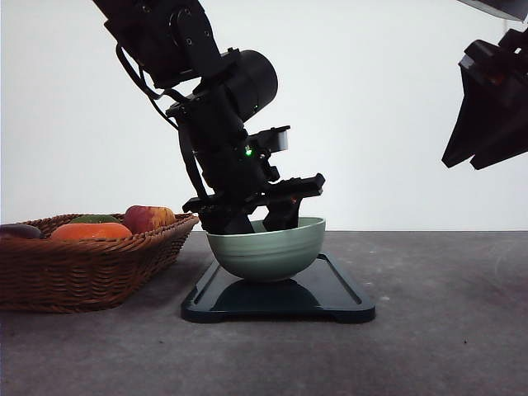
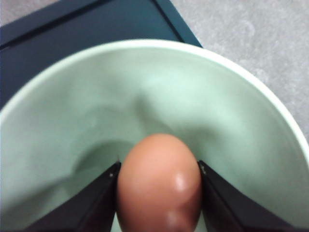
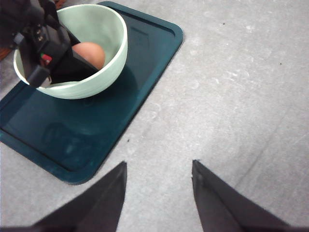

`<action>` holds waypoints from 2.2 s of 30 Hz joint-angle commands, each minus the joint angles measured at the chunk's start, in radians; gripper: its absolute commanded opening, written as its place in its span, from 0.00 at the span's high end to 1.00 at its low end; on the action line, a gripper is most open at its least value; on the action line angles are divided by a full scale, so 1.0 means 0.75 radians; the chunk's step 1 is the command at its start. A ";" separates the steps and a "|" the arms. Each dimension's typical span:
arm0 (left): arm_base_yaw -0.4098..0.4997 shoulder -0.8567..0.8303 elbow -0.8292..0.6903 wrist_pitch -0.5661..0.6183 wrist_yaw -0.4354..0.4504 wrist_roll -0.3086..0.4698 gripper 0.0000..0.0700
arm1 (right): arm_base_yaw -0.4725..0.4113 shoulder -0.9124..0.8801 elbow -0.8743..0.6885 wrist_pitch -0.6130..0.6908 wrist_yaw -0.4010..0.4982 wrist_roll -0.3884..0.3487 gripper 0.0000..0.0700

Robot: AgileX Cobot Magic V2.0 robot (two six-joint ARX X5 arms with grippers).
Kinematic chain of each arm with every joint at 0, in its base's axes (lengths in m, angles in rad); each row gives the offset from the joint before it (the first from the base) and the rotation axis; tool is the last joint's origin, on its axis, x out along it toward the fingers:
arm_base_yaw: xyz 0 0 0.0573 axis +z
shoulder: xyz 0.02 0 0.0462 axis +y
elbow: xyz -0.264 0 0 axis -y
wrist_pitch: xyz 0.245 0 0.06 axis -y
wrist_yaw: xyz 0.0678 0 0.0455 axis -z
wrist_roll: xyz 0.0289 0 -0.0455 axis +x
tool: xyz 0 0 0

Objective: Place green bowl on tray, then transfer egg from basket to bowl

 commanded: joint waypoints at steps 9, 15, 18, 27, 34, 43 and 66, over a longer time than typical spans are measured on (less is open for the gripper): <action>-0.015 0.032 0.059 -0.037 -0.002 0.004 0.42 | 0.006 0.012 0.013 0.012 -0.002 0.003 0.62; -0.004 0.032 0.219 -0.188 -0.003 0.005 0.42 | 0.006 0.012 0.013 0.012 -0.002 0.003 0.62; 0.007 0.032 0.336 -0.322 -0.003 0.013 0.43 | 0.006 0.012 0.013 0.012 -0.002 0.003 0.62; 0.103 -0.066 0.479 -0.628 0.072 0.127 0.44 | 0.006 0.012 0.013 0.011 -0.002 0.003 0.62; 0.177 -0.253 0.368 -0.618 0.134 0.132 0.44 | 0.006 0.012 0.013 0.012 -0.004 0.004 0.62; 0.222 -0.601 -0.056 -0.373 0.134 0.077 0.45 | 0.006 0.012 0.013 0.012 -0.004 0.004 0.62; 0.510 -1.442 -0.986 -0.111 0.133 0.079 0.45 | 0.006 0.012 0.013 -0.019 -0.039 -0.013 0.62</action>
